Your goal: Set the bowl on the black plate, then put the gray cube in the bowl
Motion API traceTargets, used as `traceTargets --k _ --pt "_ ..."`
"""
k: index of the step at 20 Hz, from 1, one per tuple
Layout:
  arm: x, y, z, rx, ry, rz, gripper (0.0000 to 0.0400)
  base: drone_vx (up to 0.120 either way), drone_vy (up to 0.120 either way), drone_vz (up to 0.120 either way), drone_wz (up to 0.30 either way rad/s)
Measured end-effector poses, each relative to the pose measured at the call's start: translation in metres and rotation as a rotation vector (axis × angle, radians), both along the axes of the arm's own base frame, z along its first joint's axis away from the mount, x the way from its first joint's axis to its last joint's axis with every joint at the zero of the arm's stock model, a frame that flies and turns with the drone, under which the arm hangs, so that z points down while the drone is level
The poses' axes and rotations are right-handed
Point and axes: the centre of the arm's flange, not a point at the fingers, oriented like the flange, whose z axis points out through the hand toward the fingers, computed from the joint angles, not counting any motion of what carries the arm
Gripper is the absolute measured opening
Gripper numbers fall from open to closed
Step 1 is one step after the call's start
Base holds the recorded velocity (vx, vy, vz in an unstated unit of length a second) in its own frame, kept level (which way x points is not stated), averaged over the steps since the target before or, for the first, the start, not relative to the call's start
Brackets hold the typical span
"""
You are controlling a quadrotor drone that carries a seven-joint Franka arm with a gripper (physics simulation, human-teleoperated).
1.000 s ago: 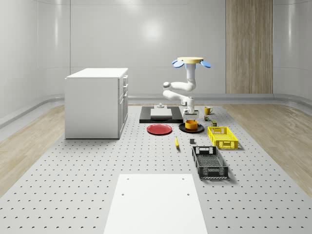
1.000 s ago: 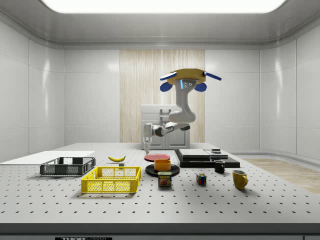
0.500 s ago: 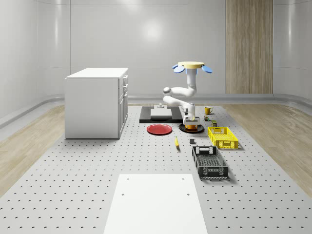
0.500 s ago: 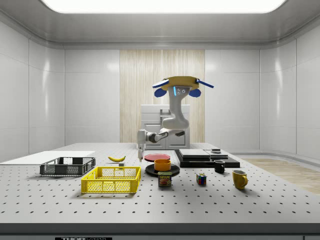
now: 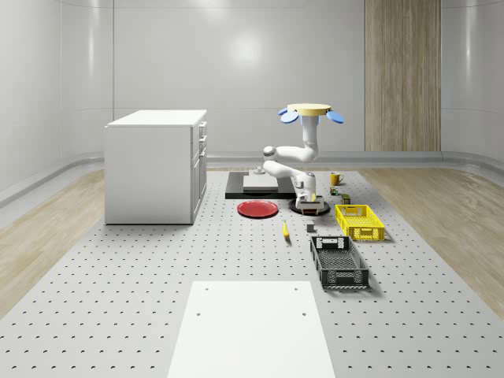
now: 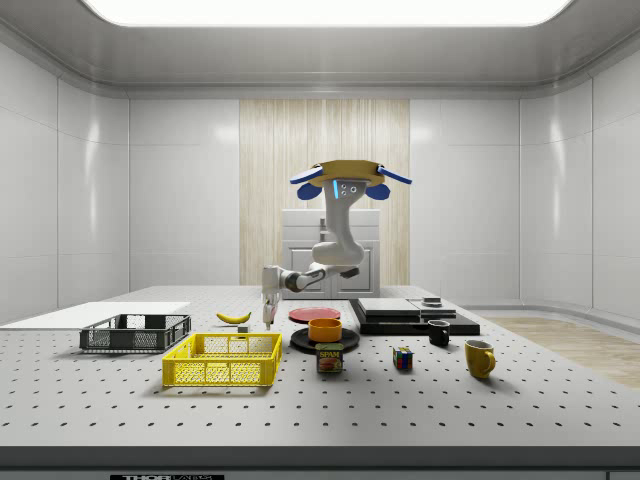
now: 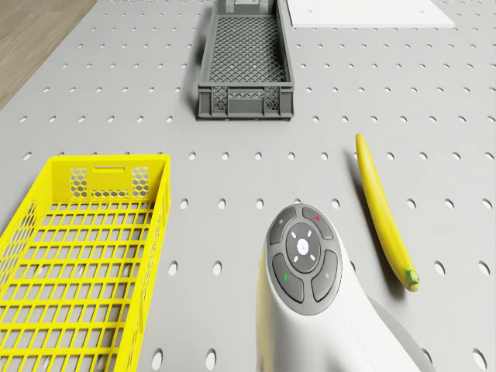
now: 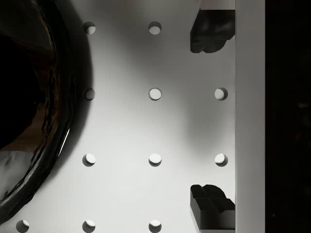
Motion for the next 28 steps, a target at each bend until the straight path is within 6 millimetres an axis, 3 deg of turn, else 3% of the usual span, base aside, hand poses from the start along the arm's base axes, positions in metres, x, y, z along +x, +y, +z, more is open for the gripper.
traceTargets --k 19,28 --pt "0.0 0.0 0.0 0.0 0.0 0.0 0.04 0.118 -0.008 0.0 0.0" --pt "0.0 0.0024 0.0 0.0 0.0 0.0 0.04 0.0 0.0 0.0 0.0"
